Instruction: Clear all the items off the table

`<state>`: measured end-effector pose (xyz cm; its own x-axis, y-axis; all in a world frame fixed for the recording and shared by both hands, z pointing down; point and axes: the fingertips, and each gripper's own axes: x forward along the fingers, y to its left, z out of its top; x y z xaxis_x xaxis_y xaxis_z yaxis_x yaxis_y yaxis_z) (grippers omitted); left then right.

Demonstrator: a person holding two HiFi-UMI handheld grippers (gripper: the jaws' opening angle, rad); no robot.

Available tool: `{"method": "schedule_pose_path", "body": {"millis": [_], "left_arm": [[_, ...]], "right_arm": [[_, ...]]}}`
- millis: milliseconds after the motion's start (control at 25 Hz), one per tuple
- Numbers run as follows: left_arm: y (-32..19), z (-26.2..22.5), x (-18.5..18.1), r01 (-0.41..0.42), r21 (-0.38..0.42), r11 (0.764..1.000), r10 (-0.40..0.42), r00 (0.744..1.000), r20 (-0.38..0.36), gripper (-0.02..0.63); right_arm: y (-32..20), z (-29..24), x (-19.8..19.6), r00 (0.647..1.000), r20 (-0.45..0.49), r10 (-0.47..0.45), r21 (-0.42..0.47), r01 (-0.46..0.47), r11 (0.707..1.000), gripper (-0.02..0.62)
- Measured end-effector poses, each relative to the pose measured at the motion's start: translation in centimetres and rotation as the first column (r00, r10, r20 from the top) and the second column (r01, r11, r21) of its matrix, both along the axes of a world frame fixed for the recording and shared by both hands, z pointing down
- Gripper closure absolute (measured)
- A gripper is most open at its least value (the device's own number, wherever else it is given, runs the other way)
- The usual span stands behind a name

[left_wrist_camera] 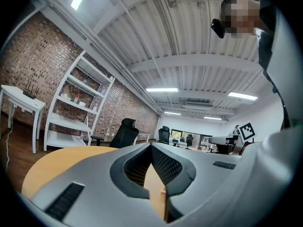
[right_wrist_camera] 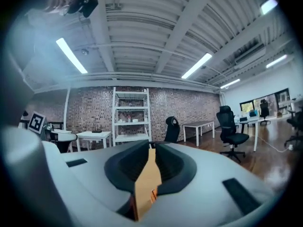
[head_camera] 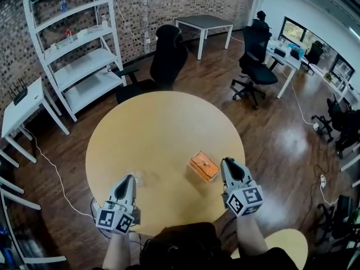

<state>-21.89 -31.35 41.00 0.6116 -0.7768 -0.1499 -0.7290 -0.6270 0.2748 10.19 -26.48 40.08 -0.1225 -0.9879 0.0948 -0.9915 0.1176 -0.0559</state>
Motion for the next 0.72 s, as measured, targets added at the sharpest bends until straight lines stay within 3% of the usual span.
{"method": "schedule_pose_path", "body": {"millis": [80,240,400,720], "left_arm": [[0.3,-0.3,0.1,-0.015,0.016,1.000,0.014,1.000,0.013,0.604],[1.7,-0.8,2.0,-0.062,0.086,0.994,0.048,0.988,0.150,0.604],[2.4,-0.9,2.9,-0.106,0.074,0.992,0.095,0.987,0.133,0.604],[2.5,-0.2,2.9,-0.125,0.068,0.990,0.116,0.986,0.116,0.604]], "right_arm": [[0.9,-0.9,-0.4,0.999,-0.019,0.025,0.054,-0.024,0.998,0.591],[2.2,-2.9,-0.4,0.999,0.007,0.053,0.144,-0.054,0.988,0.592],[3.1,-3.9,0.1,0.995,0.022,0.099,0.182,-0.101,0.978,0.594],[4.0,-3.4,0.5,0.993,0.038,0.111,0.176,-0.116,0.978,0.594]]}}
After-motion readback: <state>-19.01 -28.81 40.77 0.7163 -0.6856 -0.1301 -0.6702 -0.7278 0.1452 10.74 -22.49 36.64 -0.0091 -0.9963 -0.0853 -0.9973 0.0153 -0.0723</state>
